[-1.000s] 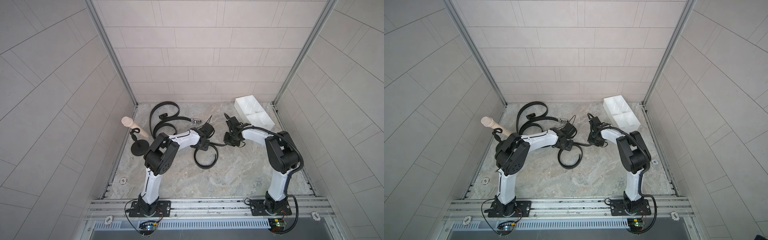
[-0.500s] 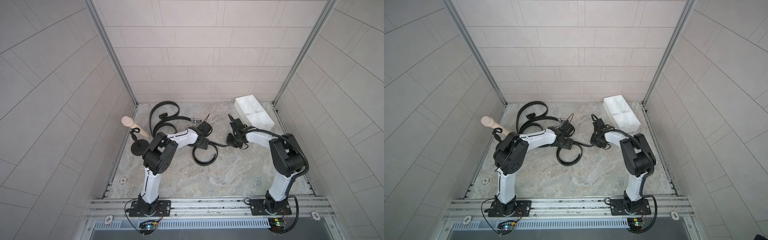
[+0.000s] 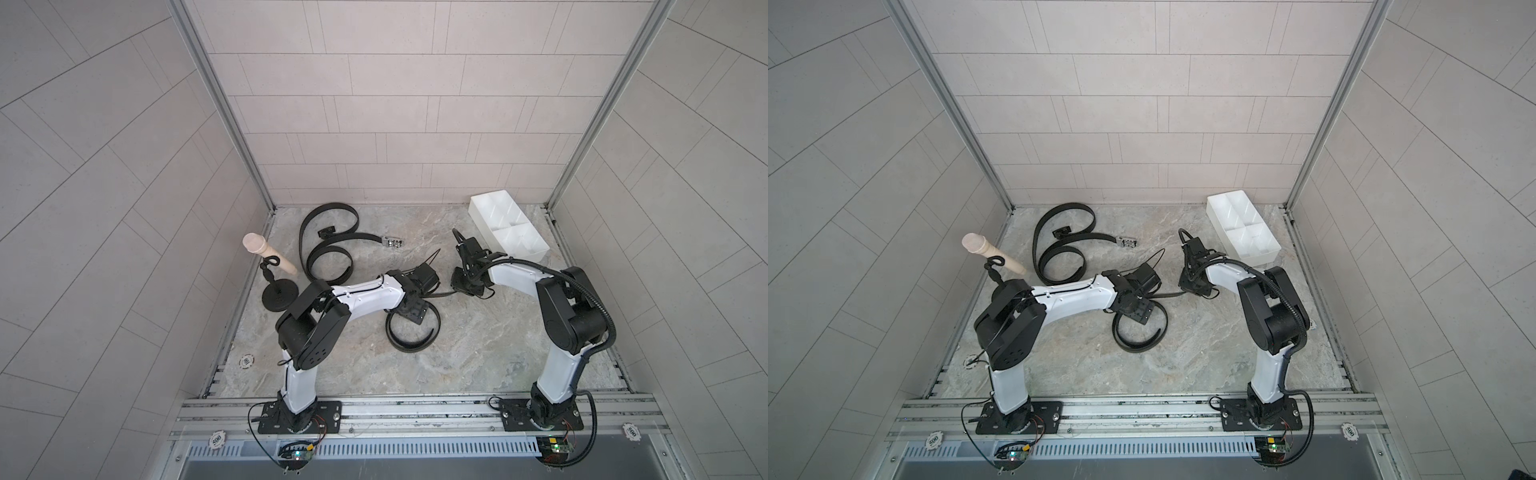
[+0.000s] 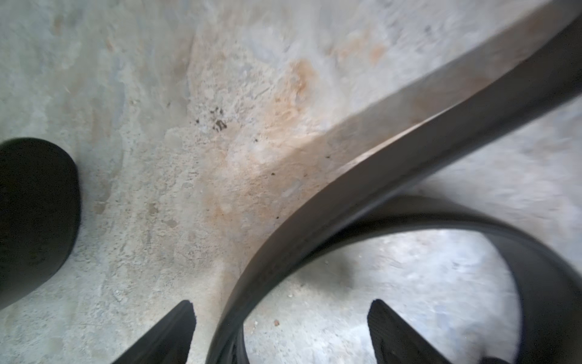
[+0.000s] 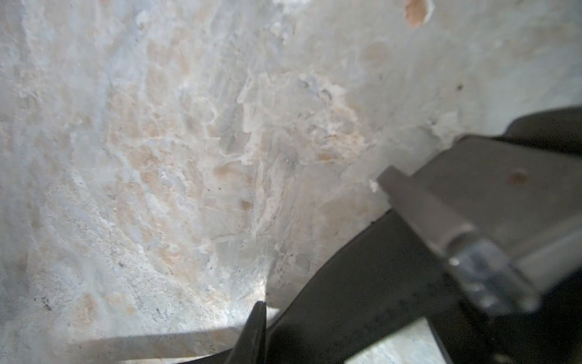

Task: Place the belts into the storage roll
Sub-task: Roll the belt at the center of the board.

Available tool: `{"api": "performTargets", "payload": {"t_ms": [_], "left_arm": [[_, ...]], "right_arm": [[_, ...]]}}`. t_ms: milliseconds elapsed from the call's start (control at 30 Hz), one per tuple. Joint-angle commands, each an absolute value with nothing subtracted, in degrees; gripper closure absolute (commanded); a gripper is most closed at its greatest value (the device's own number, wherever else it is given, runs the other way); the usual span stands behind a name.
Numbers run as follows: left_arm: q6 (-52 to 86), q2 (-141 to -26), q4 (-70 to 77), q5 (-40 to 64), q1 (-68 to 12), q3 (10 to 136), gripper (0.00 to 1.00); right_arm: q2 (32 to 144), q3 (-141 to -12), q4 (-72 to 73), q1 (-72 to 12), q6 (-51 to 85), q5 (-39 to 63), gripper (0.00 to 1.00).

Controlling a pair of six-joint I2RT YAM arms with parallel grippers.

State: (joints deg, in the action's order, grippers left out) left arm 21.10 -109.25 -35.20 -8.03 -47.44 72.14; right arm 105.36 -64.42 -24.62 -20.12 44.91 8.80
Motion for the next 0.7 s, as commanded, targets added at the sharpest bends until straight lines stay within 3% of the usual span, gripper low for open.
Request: {"api": "performTargets", "payload": {"t_ms": [0,333,467,667], "left_arm": [[20.7,-112.8,-37.9,-9.4,-45.6,72.6,0.13],[19.3,-121.3,-37.3,-8.1,-39.7,81.9,0.25],[17.4,-122.7,-39.7,-7.8,-39.7,87.0,0.18],[16.1,-112.1,-39.6,-7.5,-39.8,80.2,0.07]], "right_arm": [[107.3,-59.6,-32.8,-21.5,45.8,9.1,0.77],[97.6,-51.2,-33.9,-23.4,48.0,12.9,0.73],[93.0,-52.0,-38.9,-23.8,45.8,13.3,0.59],[86.6,-56.3,-49.2,-23.7,40.3,10.6,0.43]]}}
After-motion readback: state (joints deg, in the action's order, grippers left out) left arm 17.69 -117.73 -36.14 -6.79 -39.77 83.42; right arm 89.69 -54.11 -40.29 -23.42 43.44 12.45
